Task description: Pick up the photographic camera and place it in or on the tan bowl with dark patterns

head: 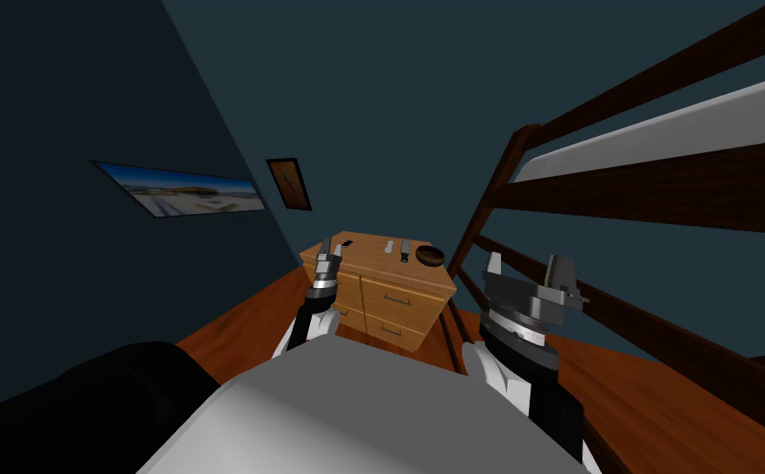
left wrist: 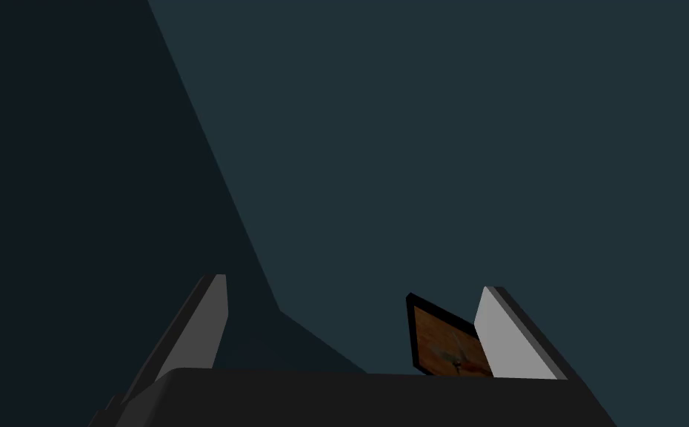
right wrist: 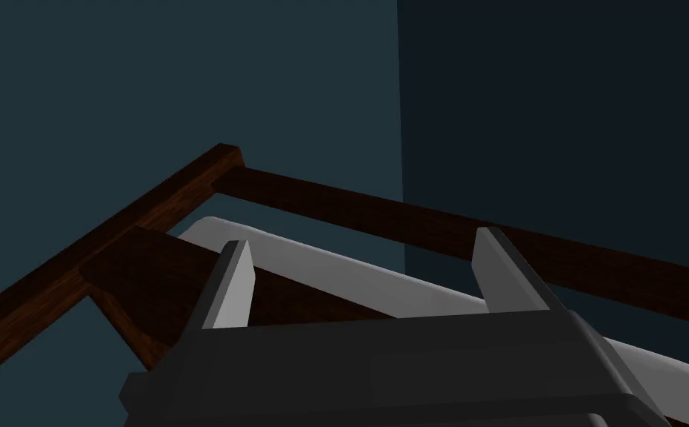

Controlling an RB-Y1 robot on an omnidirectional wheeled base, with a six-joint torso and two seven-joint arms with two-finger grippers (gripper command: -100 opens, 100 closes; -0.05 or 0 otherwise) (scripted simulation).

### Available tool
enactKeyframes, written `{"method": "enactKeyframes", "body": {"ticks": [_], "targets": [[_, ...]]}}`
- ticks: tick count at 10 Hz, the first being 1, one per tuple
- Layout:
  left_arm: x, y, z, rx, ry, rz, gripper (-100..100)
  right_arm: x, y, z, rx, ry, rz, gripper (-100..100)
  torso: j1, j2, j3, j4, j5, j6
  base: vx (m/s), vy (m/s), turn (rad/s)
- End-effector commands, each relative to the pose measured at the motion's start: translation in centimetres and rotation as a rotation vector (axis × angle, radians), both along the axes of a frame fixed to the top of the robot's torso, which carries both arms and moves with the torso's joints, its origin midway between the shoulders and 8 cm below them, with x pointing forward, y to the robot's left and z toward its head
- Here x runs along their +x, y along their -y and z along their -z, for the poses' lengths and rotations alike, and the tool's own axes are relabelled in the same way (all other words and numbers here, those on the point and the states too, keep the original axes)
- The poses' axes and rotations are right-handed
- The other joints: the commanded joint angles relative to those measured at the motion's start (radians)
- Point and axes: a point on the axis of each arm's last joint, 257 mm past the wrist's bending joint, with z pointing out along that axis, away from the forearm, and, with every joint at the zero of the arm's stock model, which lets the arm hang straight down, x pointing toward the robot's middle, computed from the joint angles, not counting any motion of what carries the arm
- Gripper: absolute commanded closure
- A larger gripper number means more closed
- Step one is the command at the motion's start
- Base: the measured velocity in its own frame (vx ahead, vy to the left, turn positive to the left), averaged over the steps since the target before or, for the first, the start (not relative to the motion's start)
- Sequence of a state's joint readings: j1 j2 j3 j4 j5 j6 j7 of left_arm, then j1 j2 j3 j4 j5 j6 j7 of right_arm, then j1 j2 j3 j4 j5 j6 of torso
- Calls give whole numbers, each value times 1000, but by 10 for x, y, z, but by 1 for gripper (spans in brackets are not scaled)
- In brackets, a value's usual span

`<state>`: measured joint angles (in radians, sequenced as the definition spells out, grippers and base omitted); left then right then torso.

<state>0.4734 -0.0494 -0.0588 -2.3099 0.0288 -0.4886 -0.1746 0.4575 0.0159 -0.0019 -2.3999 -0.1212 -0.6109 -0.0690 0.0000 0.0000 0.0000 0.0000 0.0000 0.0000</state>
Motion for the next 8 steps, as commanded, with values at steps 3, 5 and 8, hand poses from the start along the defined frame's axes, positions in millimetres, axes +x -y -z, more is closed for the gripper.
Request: {"method": "enactKeyframes", "body": {"ticks": [3,5,8], "targets": [[0,0,0,0,0,0,0,12,-5,8,-2,-54,-94,-100,0,4,2,1,0,0,-70,-2,68],[0,0,0,0,0,0,0,23,-6,17,24,-110,-175,-100,1,9,5,2,0,0,-158,35,102],[0,0,0,0,0,0,0,37,-6,30,71,-181,-266,-100,3,13,8,3,1,0,-177,42,96]]}}
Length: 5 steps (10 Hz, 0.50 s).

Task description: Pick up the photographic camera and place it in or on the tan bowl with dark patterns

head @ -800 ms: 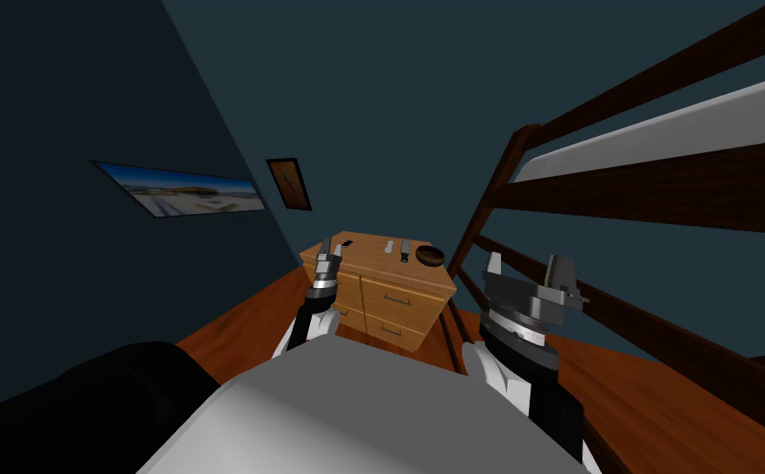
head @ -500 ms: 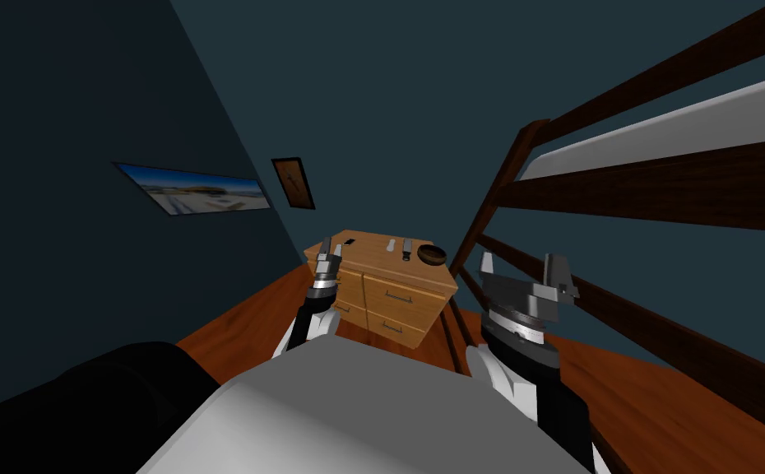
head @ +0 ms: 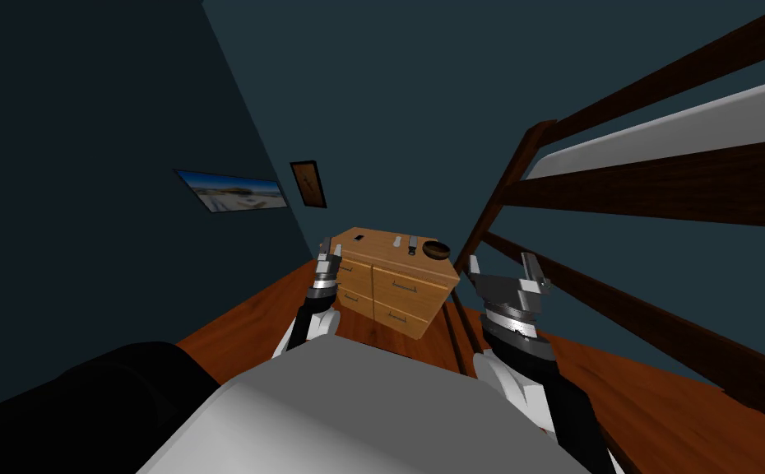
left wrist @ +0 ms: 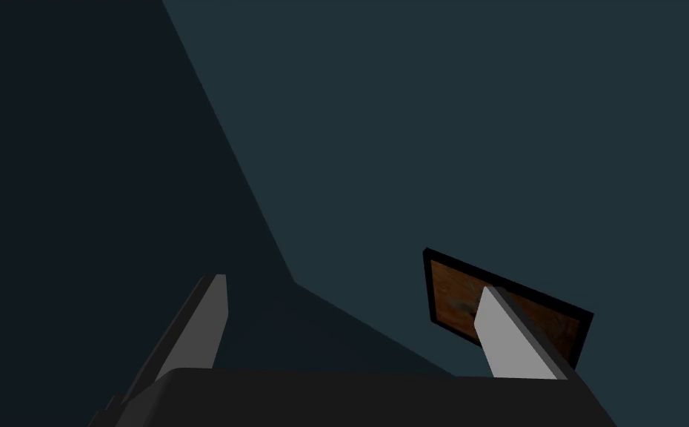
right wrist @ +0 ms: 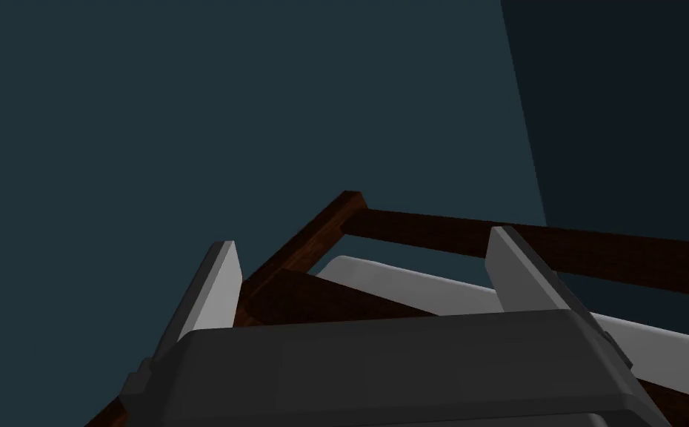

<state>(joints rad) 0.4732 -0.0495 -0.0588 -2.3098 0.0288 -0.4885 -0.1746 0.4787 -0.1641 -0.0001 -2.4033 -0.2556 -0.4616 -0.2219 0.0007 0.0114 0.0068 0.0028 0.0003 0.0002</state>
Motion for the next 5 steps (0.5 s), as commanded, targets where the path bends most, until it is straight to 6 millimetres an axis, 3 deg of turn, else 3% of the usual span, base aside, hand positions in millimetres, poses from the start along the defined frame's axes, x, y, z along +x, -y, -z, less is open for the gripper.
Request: {"method": "enactKeyframes", "body": {"ticks": [1,3,5], "targets": [[0,0,0,0,0,0,0,10,1,9,36,-51,-58,-100,0,0,0,0,0,0,-134,2,98],[0,0,0,0,0,0,0,20,1,19,68,-105,-105,-100,1,1,1,0,0,0,-181,36,104],[0,0,0,0,0,0,0,29,1,29,104,-158,-152,-100,2,-1,-1,0,0,0,-122,43,71]]}}
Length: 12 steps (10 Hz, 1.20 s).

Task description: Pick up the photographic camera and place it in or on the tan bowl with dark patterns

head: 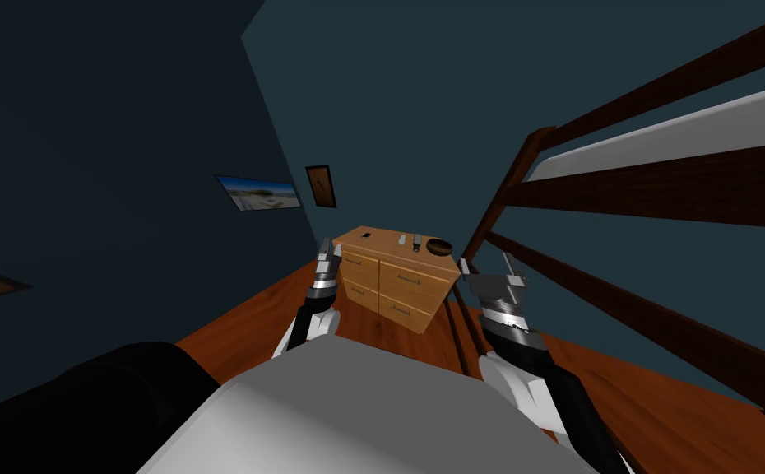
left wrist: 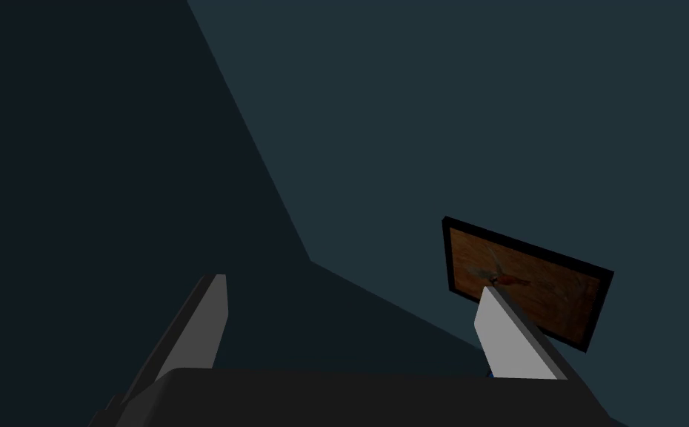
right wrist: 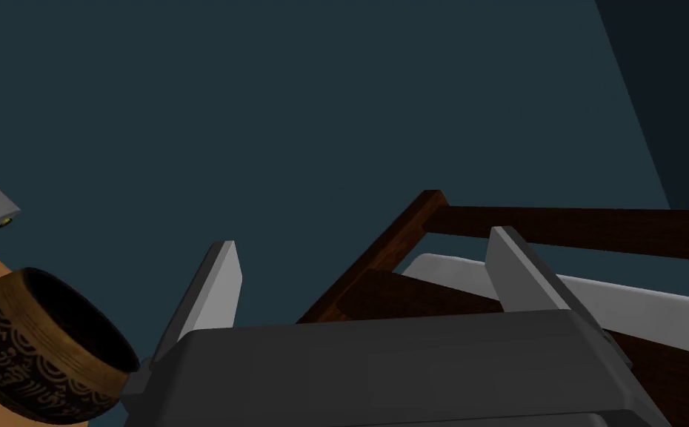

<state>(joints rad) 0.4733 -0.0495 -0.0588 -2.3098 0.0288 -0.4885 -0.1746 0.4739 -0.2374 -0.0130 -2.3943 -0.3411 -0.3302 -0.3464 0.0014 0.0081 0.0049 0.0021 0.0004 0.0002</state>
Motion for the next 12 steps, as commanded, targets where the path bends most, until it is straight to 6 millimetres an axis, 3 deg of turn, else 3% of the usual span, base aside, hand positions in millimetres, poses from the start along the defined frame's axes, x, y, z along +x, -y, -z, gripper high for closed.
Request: {"method": "enactKeyframes", "body": {"ticks": [1,7,12], "targets": [[0,0,0,0,0,0,0,8,1,11,40,-57,-50,-100,0,0,0,0,0,0,-142,32,110],[0,0,0,0,0,0,0,29,1,40,129,-199,-142,-100,0,0,0,0,0,0,-110,39,68],[0,0,0,0,0,0,0,51,7,76,247,-370,-238,-100,0,-1,0,0,0,0,-108,48,116]]}}
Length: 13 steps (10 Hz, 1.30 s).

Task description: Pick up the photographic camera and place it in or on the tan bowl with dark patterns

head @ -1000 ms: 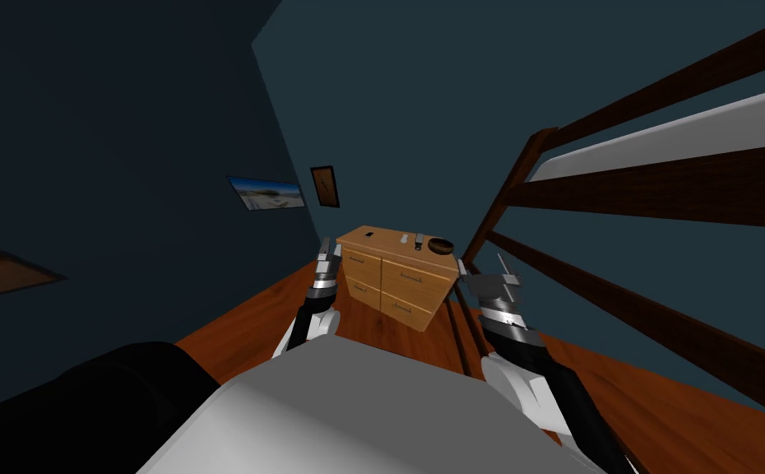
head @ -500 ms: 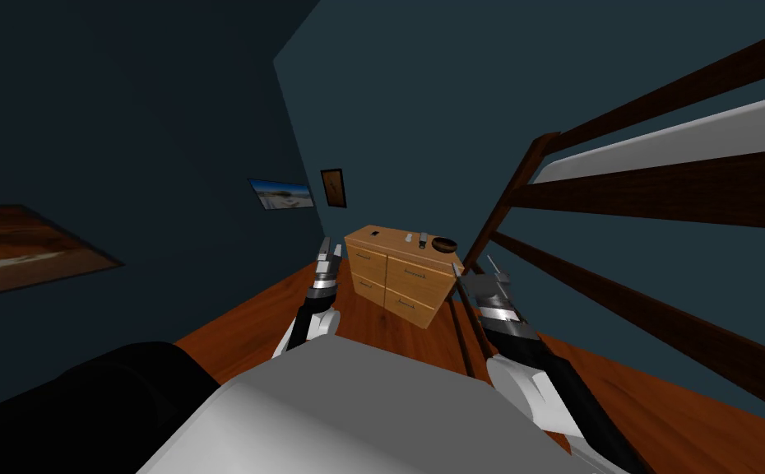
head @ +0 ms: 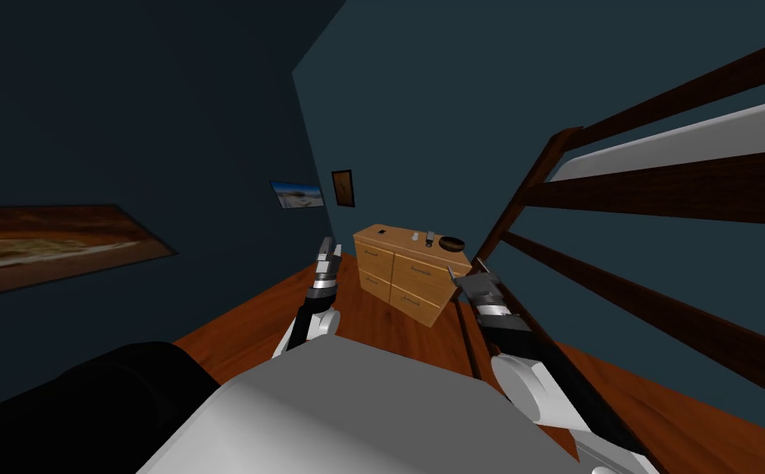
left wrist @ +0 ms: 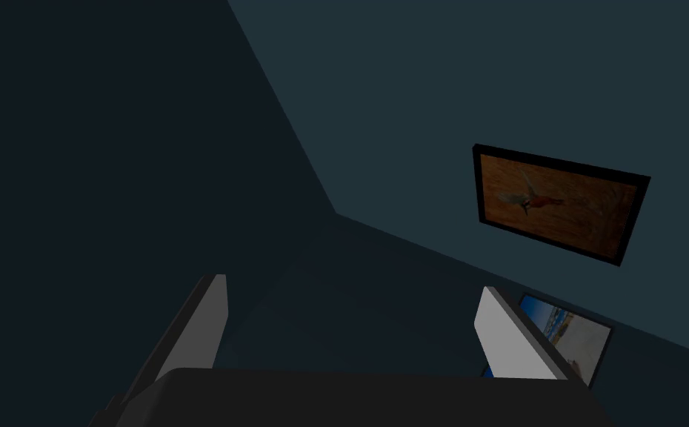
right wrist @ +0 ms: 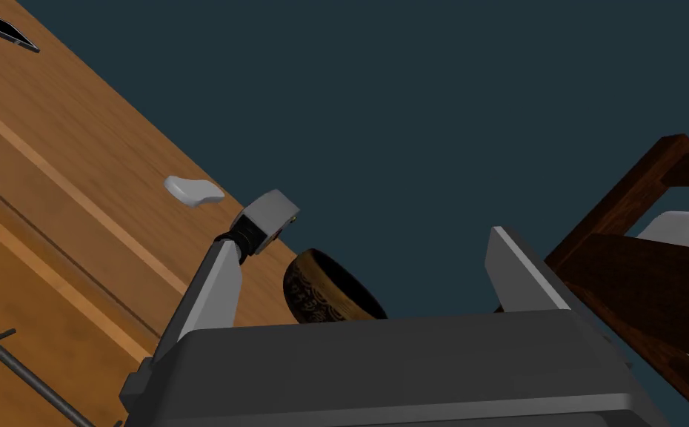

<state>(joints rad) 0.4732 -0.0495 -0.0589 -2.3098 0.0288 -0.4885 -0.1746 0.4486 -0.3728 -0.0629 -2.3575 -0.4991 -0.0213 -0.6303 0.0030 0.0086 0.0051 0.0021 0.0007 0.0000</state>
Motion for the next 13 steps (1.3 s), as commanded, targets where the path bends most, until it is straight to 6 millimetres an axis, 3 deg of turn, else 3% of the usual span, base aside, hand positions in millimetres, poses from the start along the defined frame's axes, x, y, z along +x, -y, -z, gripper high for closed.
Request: {"method": "enactKeyframes", "body": {"ticks": [1,13], "targets": [[0,0,0,0,0,0,0,5,0,12,40,-57,-23,-100,0,0,0,0,0,0,-112,58,57],[0,0,0,0,0,0,0,31,21,86,225,-402,-75,-100,-3,-6,-3,-1,-1,1,-56,39,75]]}}
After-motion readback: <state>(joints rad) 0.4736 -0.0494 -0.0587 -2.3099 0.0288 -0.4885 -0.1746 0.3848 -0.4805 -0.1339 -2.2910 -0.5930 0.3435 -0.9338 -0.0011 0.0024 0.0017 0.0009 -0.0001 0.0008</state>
